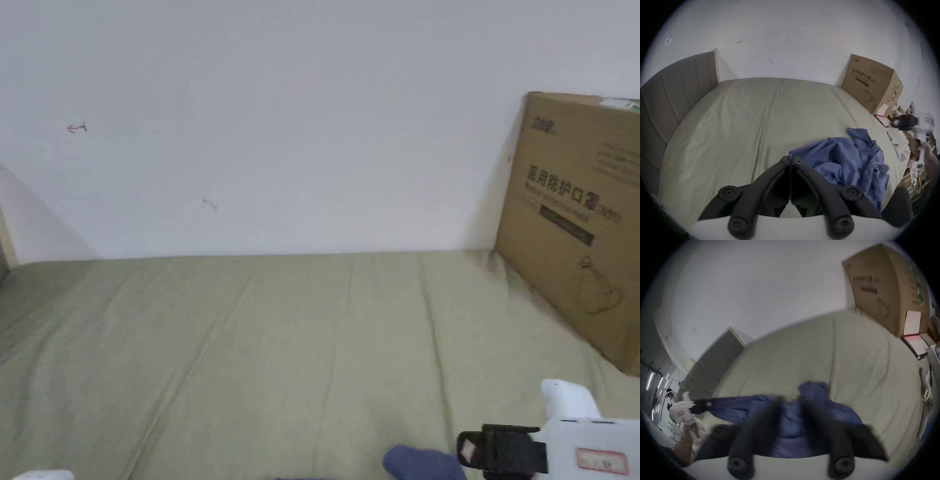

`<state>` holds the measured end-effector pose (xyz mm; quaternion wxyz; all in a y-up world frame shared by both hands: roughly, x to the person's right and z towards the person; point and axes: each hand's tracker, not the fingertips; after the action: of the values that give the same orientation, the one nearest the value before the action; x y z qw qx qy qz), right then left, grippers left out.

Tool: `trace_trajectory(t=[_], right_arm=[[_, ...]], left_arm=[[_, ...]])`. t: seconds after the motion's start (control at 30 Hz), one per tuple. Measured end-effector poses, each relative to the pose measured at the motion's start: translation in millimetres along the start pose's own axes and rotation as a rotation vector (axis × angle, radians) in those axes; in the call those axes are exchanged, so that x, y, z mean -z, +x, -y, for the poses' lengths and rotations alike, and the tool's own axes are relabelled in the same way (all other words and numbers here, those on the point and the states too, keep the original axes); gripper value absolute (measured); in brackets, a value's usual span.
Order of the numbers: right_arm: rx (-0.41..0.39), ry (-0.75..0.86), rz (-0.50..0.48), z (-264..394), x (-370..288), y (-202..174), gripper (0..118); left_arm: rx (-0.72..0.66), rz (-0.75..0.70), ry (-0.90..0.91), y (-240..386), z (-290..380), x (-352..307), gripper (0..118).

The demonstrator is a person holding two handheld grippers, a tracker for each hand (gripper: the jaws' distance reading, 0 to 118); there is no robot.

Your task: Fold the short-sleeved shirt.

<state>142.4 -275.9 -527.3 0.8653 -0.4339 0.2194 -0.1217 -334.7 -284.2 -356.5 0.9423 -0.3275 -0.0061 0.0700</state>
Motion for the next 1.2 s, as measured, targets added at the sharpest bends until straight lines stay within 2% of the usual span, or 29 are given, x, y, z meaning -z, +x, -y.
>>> trace_trajectory(t=[0.03,0.07,0.13,0.23,0.27,0.3,0.33,0.37,0.4,0.43,0.6,0.73,0.8,0.9,0.97,1.03,1.1,1.2], right_arm=[[0.001,-0.075,0.022,-8,20,6,110],[-0.009,-0.136,0.021,-12,38,13,110],[-0.028,-0.210,0.118,-20,68,22,110],[-0.061,-0.364,0.213,-21,109,40,107],[-0.083,-0.397,0.260,-21,120,45,100],[-0.089,-0.386,0.291,-16,121,48,83],[-0.086,-0.397,0.293,-15,124,51,35],[-0.071,-0.392,0.241,-16,121,54,8],[-0.048,-0.383,0.184,-16,119,55,4],[-0.027,-0.346,0.172,-14,111,52,4],[-0.103,-0.186,0.077,-20,48,36,4],[-0.089,-0.023,0.004,-29,-33,23,4],[-0.094,0.049,0.019,-34,-70,18,4],[-0.070,0.139,-0.034,-51,-119,14,4],[-0.076,0.183,-0.030,-63,-148,1,4],[-0.078,0.234,-0.024,-76,-174,-13,4],[-0.063,0.283,-0.072,-91,-196,-23,4],[-0.127,0.327,-0.024,-113,-221,-45,4]], left_arm=[[-0.013,0.016,-0.004,0,0,-3,1],[-0.035,0.025,-0.005,-1,2,-5,0],[-0.077,0.044,-0.015,-2,1,-10,0],[-0.062,0.031,-0.026,-5,5,-12,0],[-0.048,0.006,-0.029,-6,5,-11,0],[-0.046,-0.001,-0.035,-8,5,-11,0],[-0.049,0.000,-0.040,-10,7,-10,1],[-0.060,0.004,-0.048,-13,9,-10,1],[-0.076,0.002,-0.056,-15,9,-8,1],[-0.089,-0.002,-0.065,-17,10,-8,1],[-0.110,-0.010,-0.059,-23,8,-17,1],[-0.098,-0.023,0.009,-24,-9,-43,0],[-0.089,-0.025,0.049,-26,-23,-57,0],[-0.090,-0.016,0.127,-30,-55,-83,0],[-0.089,-0.011,0.168,-31,-80,-97,0],[-0.043,-0.005,0.208,-26,-105,-112,0],[0.008,-0.005,0.232,-18,-132,-125,0],[0.023,0.006,0.257,-13,-172,-138,0]])
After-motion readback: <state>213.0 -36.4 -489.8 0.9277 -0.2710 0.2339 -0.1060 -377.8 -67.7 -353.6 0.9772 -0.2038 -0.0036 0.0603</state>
